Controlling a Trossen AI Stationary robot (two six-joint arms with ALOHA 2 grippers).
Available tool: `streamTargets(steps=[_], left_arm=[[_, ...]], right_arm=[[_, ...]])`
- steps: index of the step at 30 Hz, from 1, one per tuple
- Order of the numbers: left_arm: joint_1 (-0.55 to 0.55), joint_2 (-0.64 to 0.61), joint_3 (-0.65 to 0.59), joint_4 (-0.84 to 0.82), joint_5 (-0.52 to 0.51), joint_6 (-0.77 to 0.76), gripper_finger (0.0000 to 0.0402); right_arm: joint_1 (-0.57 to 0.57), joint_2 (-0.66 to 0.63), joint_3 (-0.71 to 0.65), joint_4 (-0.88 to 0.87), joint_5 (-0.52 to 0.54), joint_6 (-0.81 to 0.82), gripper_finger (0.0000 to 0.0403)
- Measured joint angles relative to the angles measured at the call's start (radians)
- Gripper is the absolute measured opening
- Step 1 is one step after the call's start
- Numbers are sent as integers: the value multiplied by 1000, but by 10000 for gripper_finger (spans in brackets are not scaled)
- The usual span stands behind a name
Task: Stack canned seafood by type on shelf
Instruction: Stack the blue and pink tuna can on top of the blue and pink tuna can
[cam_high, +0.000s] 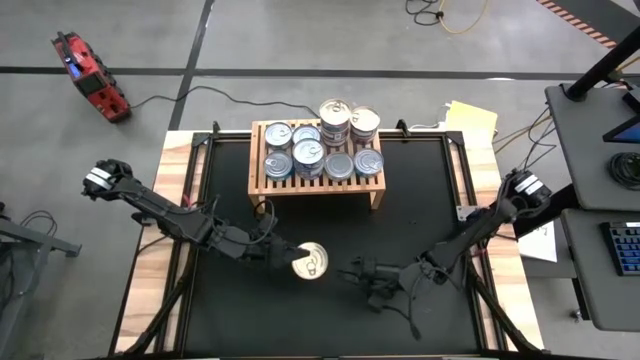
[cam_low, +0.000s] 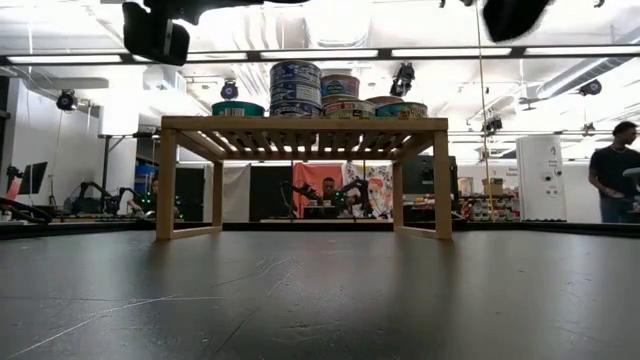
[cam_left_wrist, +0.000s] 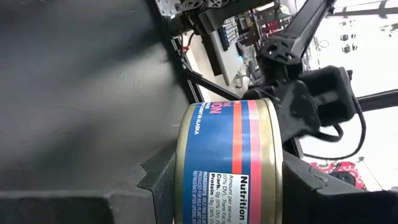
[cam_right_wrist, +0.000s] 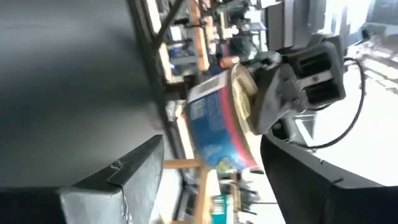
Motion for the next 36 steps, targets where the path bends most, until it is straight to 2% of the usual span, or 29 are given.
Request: streamTargets(steps=[5,13,27,33,36], left_arm=[[0,3,0,8,-2,-2,167],[0,17,0,45,-6,-1,167],[-3,26,0,89,-7,19,168],[-3,30,0,99,2,53,223],[-3,38,0,104,3,53,229]], right_arm=[[-3,86,89,-2,101,-107,260],[-14,187,196,-13,225,-182,235],[-30,207,241,-10,230,-226,224],[-48,207,241,10,219,-234,224],[-59,207,241,18,239,-266,221]])
